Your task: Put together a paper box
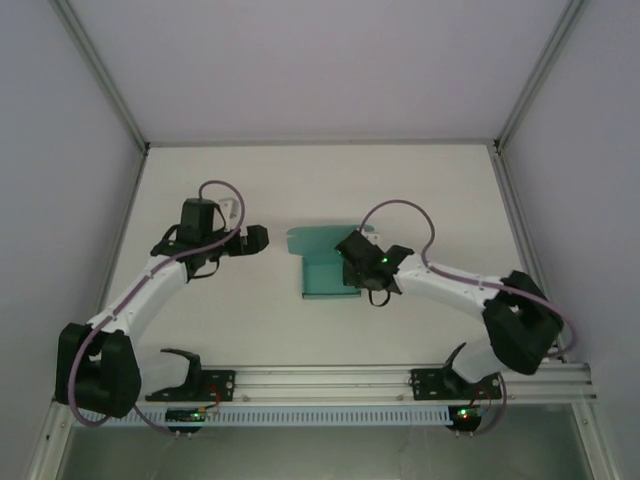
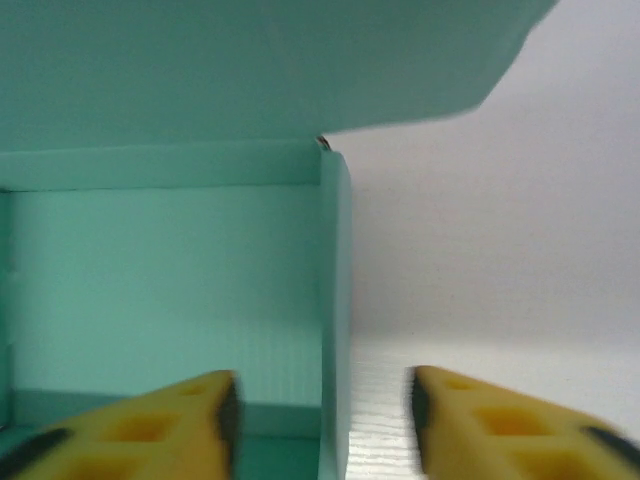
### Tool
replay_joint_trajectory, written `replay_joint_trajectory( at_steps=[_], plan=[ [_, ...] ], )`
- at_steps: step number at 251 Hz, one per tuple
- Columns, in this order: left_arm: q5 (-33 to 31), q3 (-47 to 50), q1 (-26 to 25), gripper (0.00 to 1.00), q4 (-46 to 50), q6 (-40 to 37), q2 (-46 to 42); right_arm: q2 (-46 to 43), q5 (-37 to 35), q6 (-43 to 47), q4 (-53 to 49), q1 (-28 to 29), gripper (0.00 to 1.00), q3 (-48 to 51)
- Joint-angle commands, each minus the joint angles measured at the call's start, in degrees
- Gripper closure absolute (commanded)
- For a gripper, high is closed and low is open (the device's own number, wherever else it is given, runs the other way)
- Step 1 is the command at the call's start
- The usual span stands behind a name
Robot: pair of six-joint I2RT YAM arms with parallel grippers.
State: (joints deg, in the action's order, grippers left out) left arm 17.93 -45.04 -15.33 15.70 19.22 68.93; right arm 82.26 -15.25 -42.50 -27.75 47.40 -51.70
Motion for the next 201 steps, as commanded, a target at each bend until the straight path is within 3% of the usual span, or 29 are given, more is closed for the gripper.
replay_joint_trajectory(
  at_steps=[1,5,34,75,100,153,178,201],
  plan=[
    [4.5,-2.0,-3.5,0.0,-2.1,-5.9,-1.7,-6.2,-1.2,9.5,-1.6,-1.0,0.05,0.8],
    [4.3,-2.4,-4.3,0.01,-1.8,-6.8,-1.8,-7.2,-1.0,11.3,-1.5,-1.4,0.01,0.8],
    [2.4,-5.2,-9.8,0.01,-1.0,-13.5,-1.4,-13.7,5.2,27.6,0.6,-6.0,0.01,0.6],
    [4.9,-10.0,-10.4,0.01,2.2,-19.4,2.6,-17.0,18.7,47.9,4.1,-12.3,0.01,-0.9],
    [9.2,-13.5,-11.3,0.0,5.6,-26.4,6.9,-13.7,26.5,58.4,-1.4,-15.2,0.01,-6.1],
    [8.4,-21.4,-12.5,0.03,12.1,-32.0,15.8,-0.9,32.3,69.8,-8.9,-20.9,0.05,-15.7],
    [9.5,-23.2,-12.8,0.1,13.3,-34.0,18.3,2.9,35.7,76.2,-14.7,-22.8,0.12,-19.2],
    [8.6,-25.0,-13.0,0.18,15.0,-35.5,20.4,4.5,37.0,78.4,-13.2,-23.4,0.18,-18.4]
  ],
)
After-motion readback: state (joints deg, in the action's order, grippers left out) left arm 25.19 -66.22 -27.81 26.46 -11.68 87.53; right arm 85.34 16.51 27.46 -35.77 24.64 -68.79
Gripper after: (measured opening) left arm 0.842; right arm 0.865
